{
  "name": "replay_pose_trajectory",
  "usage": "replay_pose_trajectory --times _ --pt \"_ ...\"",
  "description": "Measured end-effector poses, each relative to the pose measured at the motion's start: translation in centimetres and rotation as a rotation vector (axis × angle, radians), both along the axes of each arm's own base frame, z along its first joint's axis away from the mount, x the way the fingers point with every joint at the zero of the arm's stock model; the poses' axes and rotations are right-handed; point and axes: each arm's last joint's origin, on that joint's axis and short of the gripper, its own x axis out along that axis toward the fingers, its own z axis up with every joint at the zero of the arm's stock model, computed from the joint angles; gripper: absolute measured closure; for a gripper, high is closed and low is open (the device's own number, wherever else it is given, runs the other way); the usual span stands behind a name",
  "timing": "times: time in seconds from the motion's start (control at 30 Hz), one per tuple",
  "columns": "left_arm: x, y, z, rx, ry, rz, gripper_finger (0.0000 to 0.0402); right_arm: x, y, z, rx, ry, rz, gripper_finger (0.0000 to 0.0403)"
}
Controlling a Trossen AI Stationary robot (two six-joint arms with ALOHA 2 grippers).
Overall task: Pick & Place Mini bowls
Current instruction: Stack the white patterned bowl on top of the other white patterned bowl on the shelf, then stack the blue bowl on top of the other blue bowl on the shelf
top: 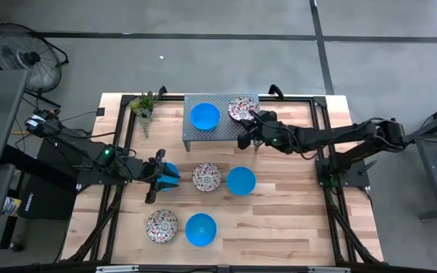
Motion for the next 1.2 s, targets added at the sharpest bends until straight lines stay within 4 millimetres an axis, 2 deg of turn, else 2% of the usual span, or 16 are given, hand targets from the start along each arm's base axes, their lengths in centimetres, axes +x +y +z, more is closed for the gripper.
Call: replay_pose_trajectory --times 0.33,0.63,0.77,0.97,1.2 --pt "0.1 0.0 0.2 -0.012 -0.026 0.011 0.0268 0.2 0.1 0.9 -0.027 -0.046 0.077 0.0403" --pt "0.1 0.0 0.2 -0.024 -0.025 0.021 0.0268 -1.6 0.8 3.3 -0.047 -0.082 0.165 0.0403" --pt "0.1 0.0 0.3 -0.037 -0.026 0.033 0.0268 -3.1 2.0 4.8 -0.083 -0.088 0.222 0.0403" --pt "0.1 0.0 0.2 -0.041 -0.026 0.046 0.0268 -4.9 4.0 5.6 -0.071 -0.054 0.298 0.0403" --pt "0.1 0.1 0.3 -0.039 -0.027 0.053 0.0268 -5.8 6.8 4.8 0.006 0.024 0.438 0.0403"
